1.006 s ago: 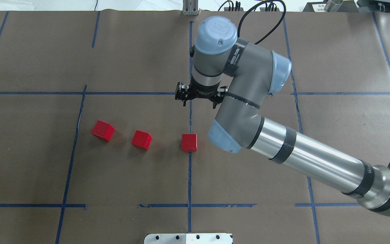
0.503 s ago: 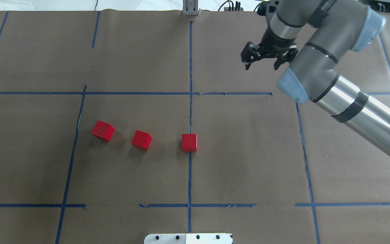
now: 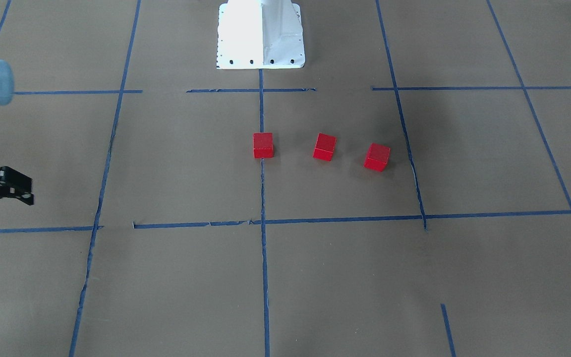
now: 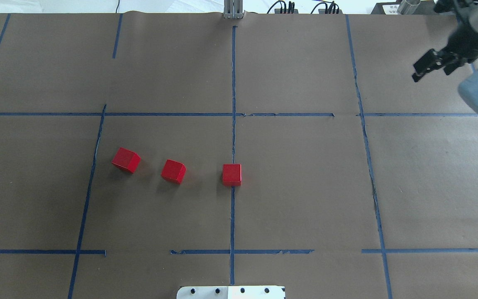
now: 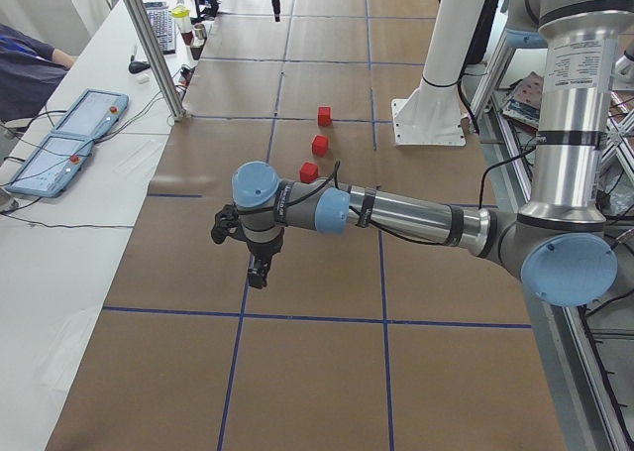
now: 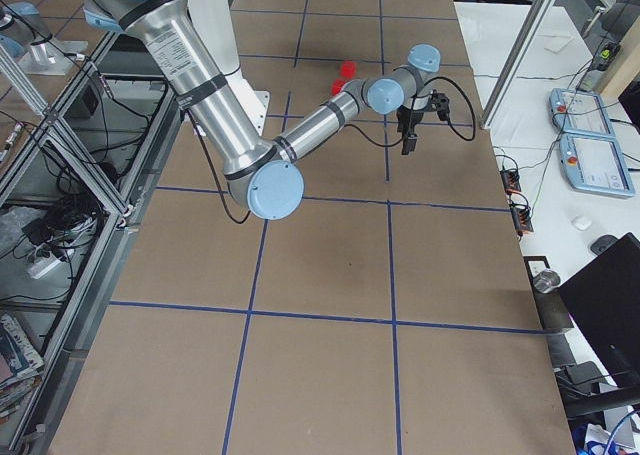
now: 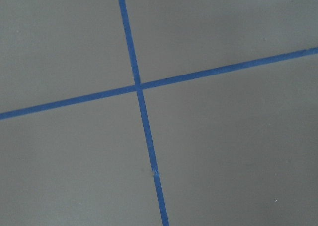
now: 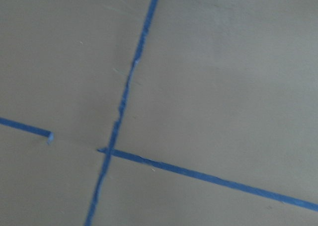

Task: Form red blocks into L shape at center
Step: 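Open the right gripper and withdraw the right arm out of view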

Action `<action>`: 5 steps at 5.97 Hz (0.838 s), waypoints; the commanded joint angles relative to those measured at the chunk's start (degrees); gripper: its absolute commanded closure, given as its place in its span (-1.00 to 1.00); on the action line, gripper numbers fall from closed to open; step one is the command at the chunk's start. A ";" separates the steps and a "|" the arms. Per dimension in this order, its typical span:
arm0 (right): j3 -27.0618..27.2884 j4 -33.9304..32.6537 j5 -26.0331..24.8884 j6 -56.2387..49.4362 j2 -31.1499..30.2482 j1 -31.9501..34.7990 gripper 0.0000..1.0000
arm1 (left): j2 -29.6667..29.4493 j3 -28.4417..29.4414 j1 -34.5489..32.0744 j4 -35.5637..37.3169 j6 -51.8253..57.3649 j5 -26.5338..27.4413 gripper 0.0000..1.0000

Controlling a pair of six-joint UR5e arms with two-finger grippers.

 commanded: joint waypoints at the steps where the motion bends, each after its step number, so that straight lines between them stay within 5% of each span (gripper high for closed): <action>1: 9.20 0.41 0.73 -12.92 -18.21 7.71 -1.00 | -1.44 -2.08 0.16 -0.11 -0.30 -0.03 -1.00; 3: 10.83 0.50 0.21 -25.13 -28.91 15.27 -1.00 | -0.92 -8.66 6.44 0.15 -2.39 -0.03 -1.00; 5: 10.65 0.41 0.38 -27.04 -32.72 18.11 -1.00 | -8.50 -13.16 22.14 0.06 -25.84 0.67 -1.00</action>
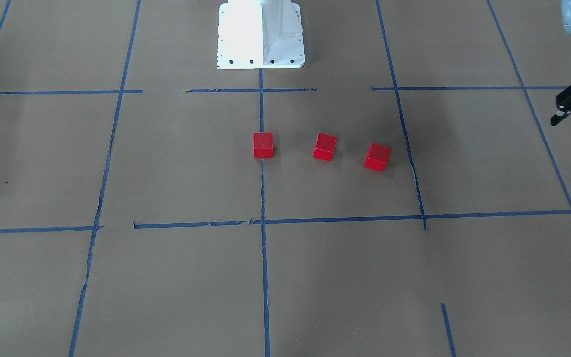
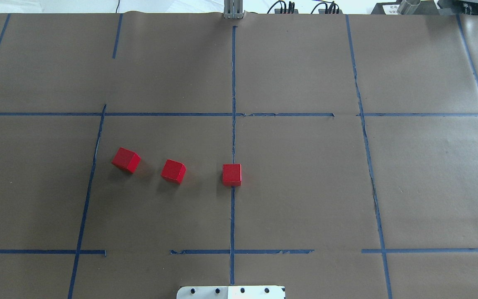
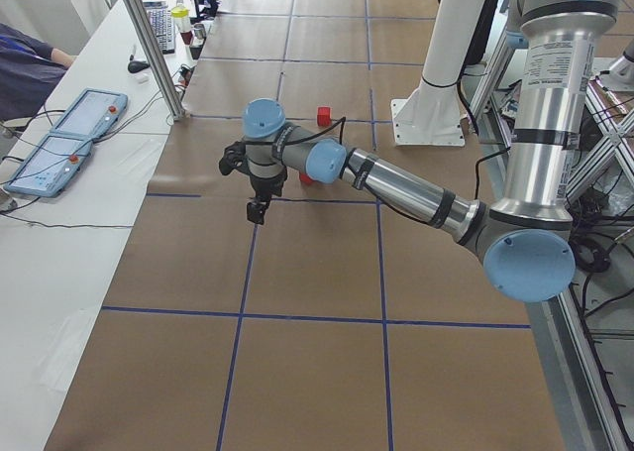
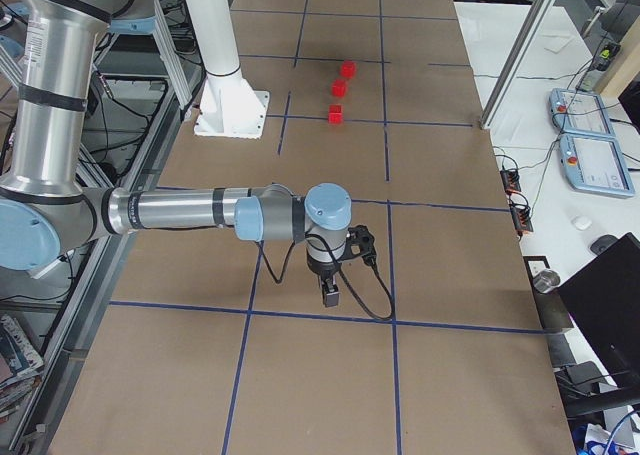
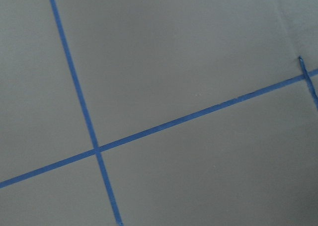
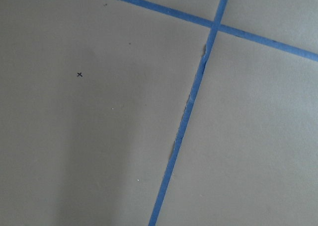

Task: Form red blocks into L shape at center
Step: 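Move the left gripper over the red cube nearer the center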

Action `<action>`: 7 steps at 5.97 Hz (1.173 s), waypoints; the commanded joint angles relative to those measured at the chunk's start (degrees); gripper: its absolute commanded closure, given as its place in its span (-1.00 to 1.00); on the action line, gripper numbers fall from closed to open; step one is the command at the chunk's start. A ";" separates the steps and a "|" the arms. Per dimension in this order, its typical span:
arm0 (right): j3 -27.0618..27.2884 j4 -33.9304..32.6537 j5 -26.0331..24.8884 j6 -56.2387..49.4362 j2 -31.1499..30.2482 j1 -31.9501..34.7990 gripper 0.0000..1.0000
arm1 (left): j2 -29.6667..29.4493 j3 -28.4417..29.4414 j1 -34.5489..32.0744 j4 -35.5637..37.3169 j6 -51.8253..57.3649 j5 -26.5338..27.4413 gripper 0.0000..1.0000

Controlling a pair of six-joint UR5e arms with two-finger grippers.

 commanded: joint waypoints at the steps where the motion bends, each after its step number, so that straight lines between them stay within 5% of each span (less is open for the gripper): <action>1: 0.00 0.06 0.22 -0.67 -1.87 1.51 -1.00 | -9.99 -1.39 17.41 0.03 -21.89 1.54 -1.00; 4: -0.35 0.14 0.22 -0.05 -1.79 1.51 -1.00 | -23.35 4.54 35.74 -0.05 -42.71 22.58 -1.00; 7: -0.62 0.14 0.13 0.04 -1.70 1.51 -1.00 | -25.69 13.96 38.94 -8.63 -46.15 24.58 -1.00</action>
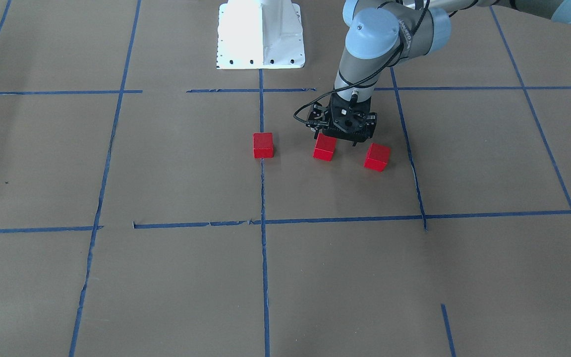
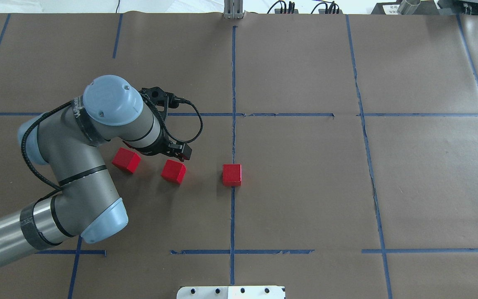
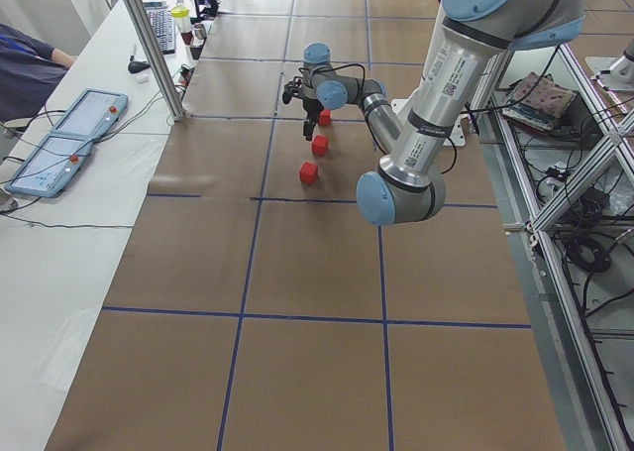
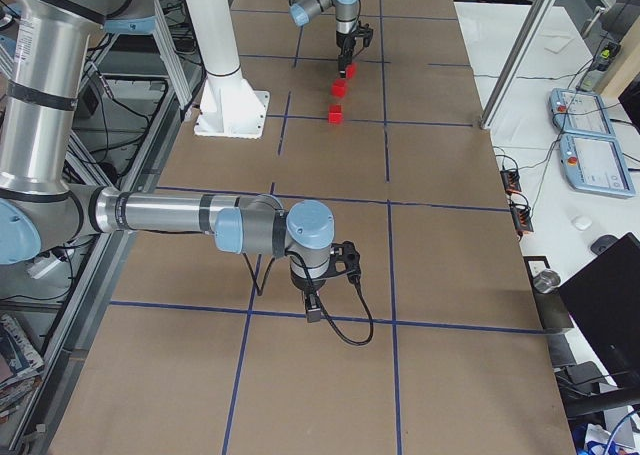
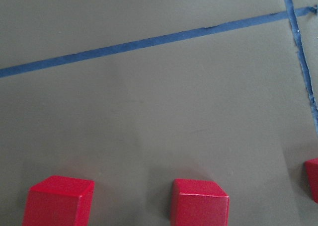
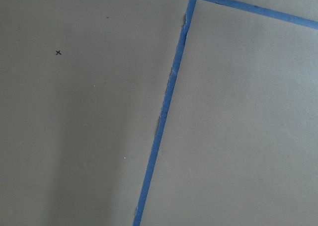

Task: Form red blocks into L shape at center
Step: 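Move the left gripper over the red cube nearer the center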

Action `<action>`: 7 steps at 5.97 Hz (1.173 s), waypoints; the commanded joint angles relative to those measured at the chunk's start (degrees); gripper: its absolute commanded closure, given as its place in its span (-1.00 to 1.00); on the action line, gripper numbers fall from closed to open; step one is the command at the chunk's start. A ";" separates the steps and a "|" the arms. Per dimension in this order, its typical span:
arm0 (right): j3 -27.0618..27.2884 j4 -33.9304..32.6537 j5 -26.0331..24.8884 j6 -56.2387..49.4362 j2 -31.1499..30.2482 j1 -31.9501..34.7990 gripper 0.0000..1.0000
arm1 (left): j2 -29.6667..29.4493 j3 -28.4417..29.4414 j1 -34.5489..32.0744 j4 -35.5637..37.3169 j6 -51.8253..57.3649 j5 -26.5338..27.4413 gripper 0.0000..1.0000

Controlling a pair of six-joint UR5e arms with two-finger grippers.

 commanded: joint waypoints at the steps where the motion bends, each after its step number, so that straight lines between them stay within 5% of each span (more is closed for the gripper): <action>1: -0.05 0.00 -0.02 -0.04 0.01 0.00 -1.00 | -0.21 4.42 1.27 -5.17 -2.00 0.56 -1.00; 5: -0.75 0.00 -0.02 0.05 0.18 0.00 -1.00 | -0.21 7.33 2.68 -5.54 -1.91 0.56 -0.95; 7: -0.75 0.00 -0.02 0.05 0.27 0.00 -1.00 | -0.30 7.68 2.77 -5.54 -2.09 0.47 0.23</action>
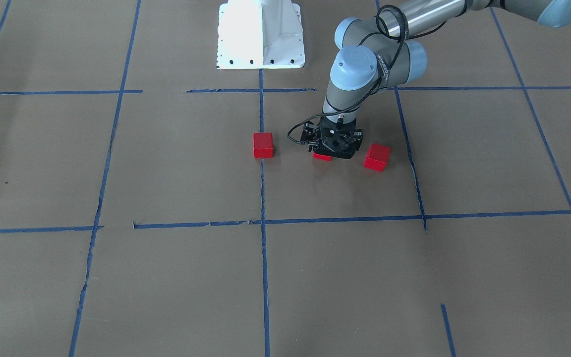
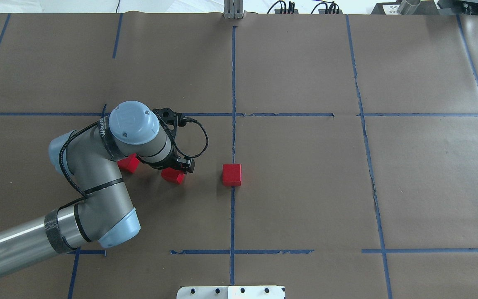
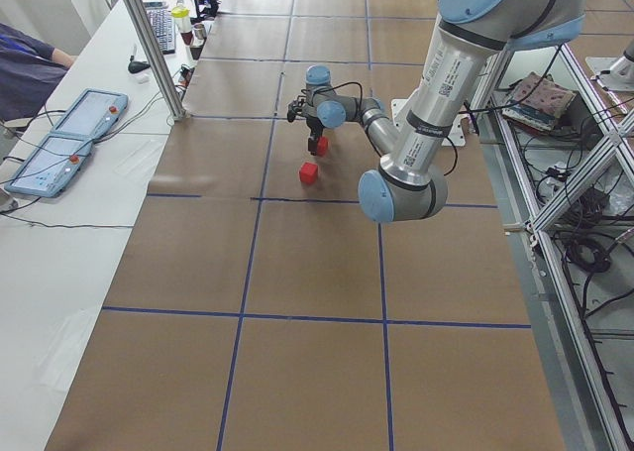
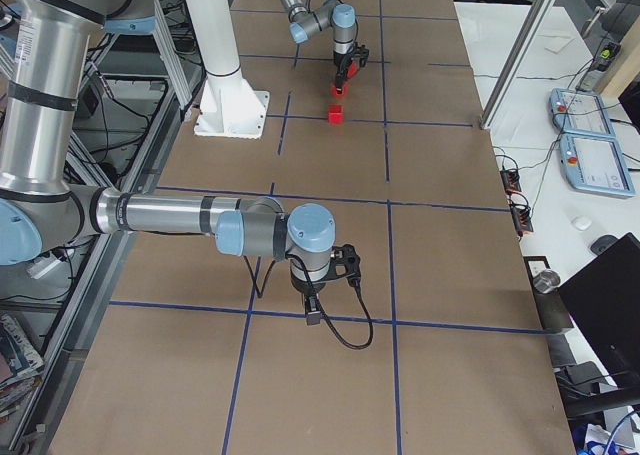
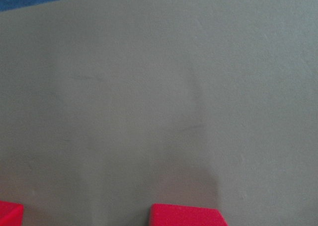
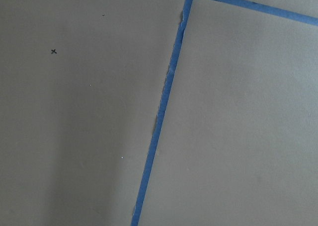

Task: Form red blocks into L shape at center
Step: 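Close the left gripper on that red cube and lift it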

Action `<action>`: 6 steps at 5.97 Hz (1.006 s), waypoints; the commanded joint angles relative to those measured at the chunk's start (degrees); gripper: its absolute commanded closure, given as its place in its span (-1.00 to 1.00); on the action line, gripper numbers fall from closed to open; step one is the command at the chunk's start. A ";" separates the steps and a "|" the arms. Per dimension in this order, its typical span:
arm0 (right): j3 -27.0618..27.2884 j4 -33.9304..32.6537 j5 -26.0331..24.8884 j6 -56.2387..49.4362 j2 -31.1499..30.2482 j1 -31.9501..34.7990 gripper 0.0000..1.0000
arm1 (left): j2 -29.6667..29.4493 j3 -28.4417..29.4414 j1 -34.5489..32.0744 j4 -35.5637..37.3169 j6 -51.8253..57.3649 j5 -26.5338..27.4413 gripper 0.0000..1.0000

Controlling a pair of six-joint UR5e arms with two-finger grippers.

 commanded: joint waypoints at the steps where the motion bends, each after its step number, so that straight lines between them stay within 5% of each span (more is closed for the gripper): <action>1: 0.00 0.00 0.00 0.00 0.02 0.00 -1.00 | -0.32 -0.06 -0.05 0.34 -0.21 -0.02 0.89; 3: 0.08 0.00 0.09 0.09 0.11 -0.09 -1.00 | -3.38 0.81 -1.71 1.04 -2.47 0.06 0.93; 6: 0.00 0.00 0.00 0.09 0.20 0.00 -1.00 | -17.34 15.03 -1.73 0.69 -8.63 0.06 0.93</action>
